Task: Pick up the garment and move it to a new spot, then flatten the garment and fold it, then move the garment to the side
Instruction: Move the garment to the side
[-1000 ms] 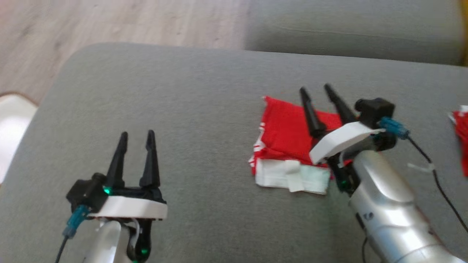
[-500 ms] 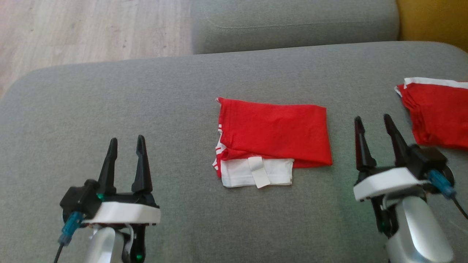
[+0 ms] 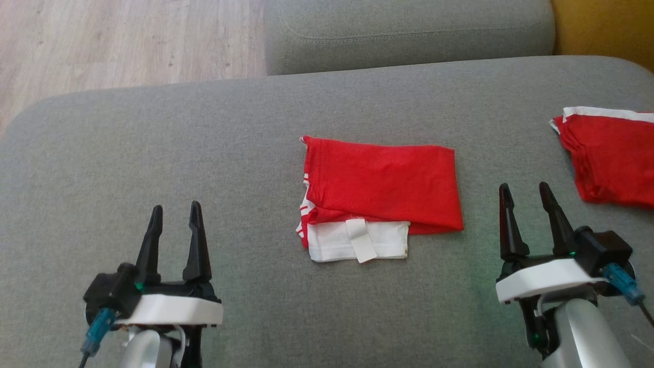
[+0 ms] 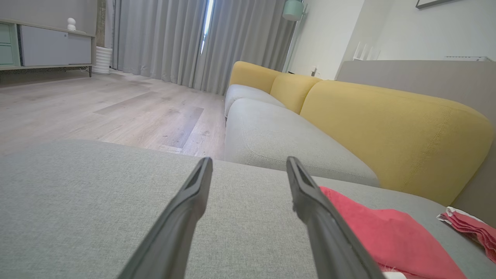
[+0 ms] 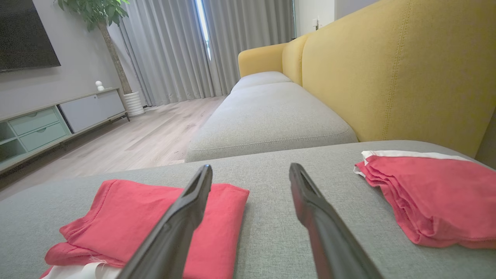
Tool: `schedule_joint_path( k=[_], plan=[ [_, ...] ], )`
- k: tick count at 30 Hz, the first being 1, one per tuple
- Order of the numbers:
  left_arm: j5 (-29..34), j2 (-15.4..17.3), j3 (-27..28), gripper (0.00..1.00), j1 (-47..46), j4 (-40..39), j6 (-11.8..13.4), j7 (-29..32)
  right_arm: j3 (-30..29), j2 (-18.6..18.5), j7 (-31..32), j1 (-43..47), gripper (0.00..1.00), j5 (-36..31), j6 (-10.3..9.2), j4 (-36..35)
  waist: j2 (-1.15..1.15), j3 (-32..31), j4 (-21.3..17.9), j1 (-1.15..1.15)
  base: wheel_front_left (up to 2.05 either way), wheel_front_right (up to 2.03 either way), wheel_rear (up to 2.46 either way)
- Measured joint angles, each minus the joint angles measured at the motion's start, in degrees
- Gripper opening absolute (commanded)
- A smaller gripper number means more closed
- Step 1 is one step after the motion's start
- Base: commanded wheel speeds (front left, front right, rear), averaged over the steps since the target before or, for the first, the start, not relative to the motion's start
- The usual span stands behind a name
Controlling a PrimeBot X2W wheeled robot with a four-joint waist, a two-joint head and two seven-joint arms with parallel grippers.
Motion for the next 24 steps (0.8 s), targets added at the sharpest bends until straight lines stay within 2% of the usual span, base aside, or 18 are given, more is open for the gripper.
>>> schedule_joint_path(
  k=[14,21,24],
  plan=[
    [-0.5,0.0,-1.7,1.00,-0.2,0.2,0.0,0.0,-0.6,0.0,0.0,-0.1,1.00,0.0,0.00,0.6,0.00,1.4,1.1,0.00,0.00,0.00,0.00],
    [-0.8,0.0,-2.5,1.00,-1.1,0.1,0.0,0.0,-0.6,0.0,0.7,-3.7,1.00,-0.2,0.00,5.2,0.00,4.2,2.0,0.00,0.00,0.00,0.00],
    [-1.1,0.0,-3.6,1.00,-2.9,0.1,0.0,0.0,-0.9,0.0,4.2,-8.0,1.00,0.5,0.00,9.3,0.00,5.9,2.8,0.01,0.00,0.00,0.00]
  ],
)
